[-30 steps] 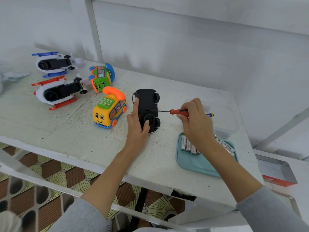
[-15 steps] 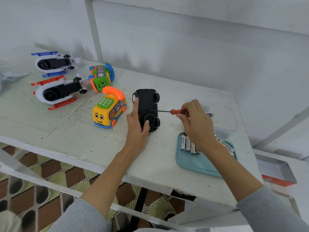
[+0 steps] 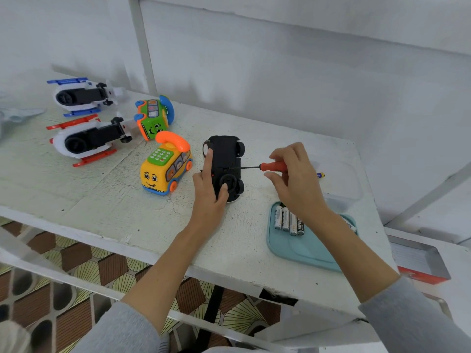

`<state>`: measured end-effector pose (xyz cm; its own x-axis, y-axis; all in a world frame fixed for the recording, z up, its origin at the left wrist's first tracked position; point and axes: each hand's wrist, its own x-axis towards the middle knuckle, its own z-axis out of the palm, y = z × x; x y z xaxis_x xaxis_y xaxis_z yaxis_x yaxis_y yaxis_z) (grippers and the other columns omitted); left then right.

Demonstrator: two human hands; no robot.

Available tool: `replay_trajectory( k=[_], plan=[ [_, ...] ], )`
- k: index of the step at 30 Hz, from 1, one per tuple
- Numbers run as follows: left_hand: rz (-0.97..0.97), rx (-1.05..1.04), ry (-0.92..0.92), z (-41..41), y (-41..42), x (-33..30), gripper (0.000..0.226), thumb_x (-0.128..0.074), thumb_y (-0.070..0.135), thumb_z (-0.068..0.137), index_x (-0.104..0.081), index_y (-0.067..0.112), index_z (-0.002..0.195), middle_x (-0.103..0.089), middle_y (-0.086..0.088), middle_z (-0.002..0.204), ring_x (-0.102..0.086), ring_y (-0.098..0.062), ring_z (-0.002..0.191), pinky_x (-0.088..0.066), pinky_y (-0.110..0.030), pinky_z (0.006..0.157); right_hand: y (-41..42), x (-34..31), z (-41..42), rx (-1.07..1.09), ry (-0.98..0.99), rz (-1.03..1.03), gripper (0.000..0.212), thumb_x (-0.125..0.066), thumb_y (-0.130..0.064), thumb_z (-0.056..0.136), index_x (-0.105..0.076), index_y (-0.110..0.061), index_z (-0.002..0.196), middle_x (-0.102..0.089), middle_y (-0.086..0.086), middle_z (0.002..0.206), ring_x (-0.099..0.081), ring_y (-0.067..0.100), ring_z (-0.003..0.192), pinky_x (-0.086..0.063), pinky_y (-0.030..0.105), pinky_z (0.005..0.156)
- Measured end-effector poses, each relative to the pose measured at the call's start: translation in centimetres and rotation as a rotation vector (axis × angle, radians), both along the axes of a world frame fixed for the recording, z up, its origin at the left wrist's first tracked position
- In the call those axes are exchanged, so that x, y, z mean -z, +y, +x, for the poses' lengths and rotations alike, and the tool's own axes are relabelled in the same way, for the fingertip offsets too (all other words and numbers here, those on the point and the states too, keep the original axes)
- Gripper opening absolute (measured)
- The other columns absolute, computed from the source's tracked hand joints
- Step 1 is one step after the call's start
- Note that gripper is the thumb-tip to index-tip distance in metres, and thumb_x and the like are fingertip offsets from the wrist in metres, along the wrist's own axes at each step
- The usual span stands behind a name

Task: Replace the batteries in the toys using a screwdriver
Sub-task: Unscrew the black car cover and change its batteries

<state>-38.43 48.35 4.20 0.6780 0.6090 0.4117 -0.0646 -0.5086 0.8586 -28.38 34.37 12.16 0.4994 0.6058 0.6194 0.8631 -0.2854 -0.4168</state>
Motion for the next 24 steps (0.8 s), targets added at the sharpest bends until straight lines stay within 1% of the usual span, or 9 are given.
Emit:
replay_trajectory(
  k=[3, 5, 8, 10, 14, 18, 19, 21, 24],
  plan=[
    [-0.001, -0.001, -0.003, 0.02, -0.02, 0.0, 0.069, -0.041, 0.018, 0.091, -0.009, 0.017, 0.152, -0.029, -0.005, 0.123, -0.029, 0.028, 0.099, -0.02, 0.01, 0.082, -0.02, 0.07, 0.1, 0.083, -0.021, -0.016, 0.018, -0.066, -0.021, 0.084, -0.062, -0.004, 0.085, -0.056, 0.008, 0.085, -0.049, 0.007, 0.066, -0.039, 0.016, 0.052],
    [-0.005, 0.004, -0.004, 0.01, -0.06, -0.08, 0.069, -0.041, 0.018, 0.09, -0.009, 0.018, 0.152, -0.029, -0.005, 0.123, -0.03, 0.028, 0.098, -0.02, 0.01, 0.082, -0.09, -0.08, 0.29, 0.09, 0.018, -0.045, 0.021, -0.065, -0.025, 0.085, -0.062, -0.004, 0.087, -0.057, 0.005, 0.086, -0.05, 0.005, 0.067, -0.045, 0.023, 0.056],
    [-0.016, 0.003, -0.004, 0.06, -0.06, -0.15, 0.069, -0.041, 0.019, 0.09, -0.008, 0.022, 0.151, -0.03, -0.007, 0.122, -0.031, 0.027, 0.097, -0.021, 0.01, 0.081, -0.17, -0.22, 0.12, 0.007, 0.018, -0.042, 0.019, -0.069, -0.011, 0.081, -0.058, 0.0, 0.093, -0.051, 0.012, 0.096, -0.046, -0.001, 0.068, -0.046, 0.023, 0.06],
    [-0.017, 0.003, -0.003, 0.05, -0.06, -0.15, 0.068, -0.041, 0.019, 0.09, -0.009, 0.024, 0.15, -0.032, -0.009, 0.122, -0.031, 0.026, 0.097, -0.022, 0.009, 0.081, -0.13, -0.17, 0.02, 0.021, 0.001, -0.033, 0.016, -0.069, -0.008, 0.08, -0.06, 0.0, 0.089, -0.052, 0.013, 0.092, -0.049, 0.01, 0.065, -0.043, 0.022, 0.054],
    [-0.003, 0.01, -0.007, -0.02, -0.02, -0.02, 0.066, -0.041, 0.02, 0.092, -0.009, 0.028, 0.148, -0.032, -0.009, 0.122, -0.032, 0.025, 0.097, -0.023, 0.008, 0.082, -0.15, -0.31, 0.38, 0.112, -0.035, -0.06, 0.023, -0.062, -0.03, 0.084, -0.063, -0.007, 0.081, -0.059, 0.004, 0.078, -0.05, 0.014, 0.06, -0.034, 0.017, 0.047],
    [-0.009, 0.004, -0.003, 0.08, 0.01, 0.02, 0.067, -0.041, 0.02, 0.091, -0.009, 0.024, 0.15, -0.031, -0.007, 0.123, -0.031, 0.026, 0.097, -0.023, 0.008, 0.082, -0.14, -0.45, 0.32, 0.068, 0.002, -0.122, 0.025, -0.07, -0.021, 0.081, -0.059, -0.006, 0.098, -0.054, 0.007, 0.097, -0.052, 0.015, 0.072, -0.044, 0.027, 0.057],
    [-0.011, 0.006, -0.004, 0.07, 0.0, 0.02, 0.067, -0.041, 0.02, 0.091, -0.009, 0.026, 0.15, -0.031, -0.008, 0.123, -0.032, 0.026, 0.097, -0.022, 0.009, 0.082, -0.14, -0.41, 0.3, 0.07, -0.017, -0.121, 0.024, -0.071, -0.018, 0.079, -0.06, -0.006, 0.097, -0.053, 0.009, 0.096, -0.052, 0.016, 0.069, -0.045, 0.029, 0.054],
    [-0.015, 0.008, -0.004, 0.04, -0.02, 0.05, 0.067, -0.041, 0.02, 0.091, -0.009, 0.029, 0.149, -0.032, -0.009, 0.122, -0.032, 0.024, 0.097, -0.023, 0.008, 0.082, -0.15, -0.31, 0.25, 0.092, -0.056, -0.092, 0.016, -0.071, -0.017, 0.079, -0.062, -0.007, 0.088, -0.054, 0.008, 0.088, -0.049, 0.017, 0.06, -0.039, 0.023, 0.046],
    [-0.032, 0.004, -0.01, 0.02, 0.03, 0.09, 0.069, -0.041, 0.02, 0.09, -0.009, 0.02, 0.152, -0.03, -0.006, 0.123, -0.032, 0.027, 0.098, -0.023, 0.008, 0.082, -0.11, -0.07, 0.31, 0.127, -0.081, -0.097, 0.016, -0.069, -0.024, 0.08, -0.064, -0.009, 0.081, -0.058, 0.005, 0.079, -0.05, 0.016, 0.055, -0.034, 0.019, 0.043]
  ],
)
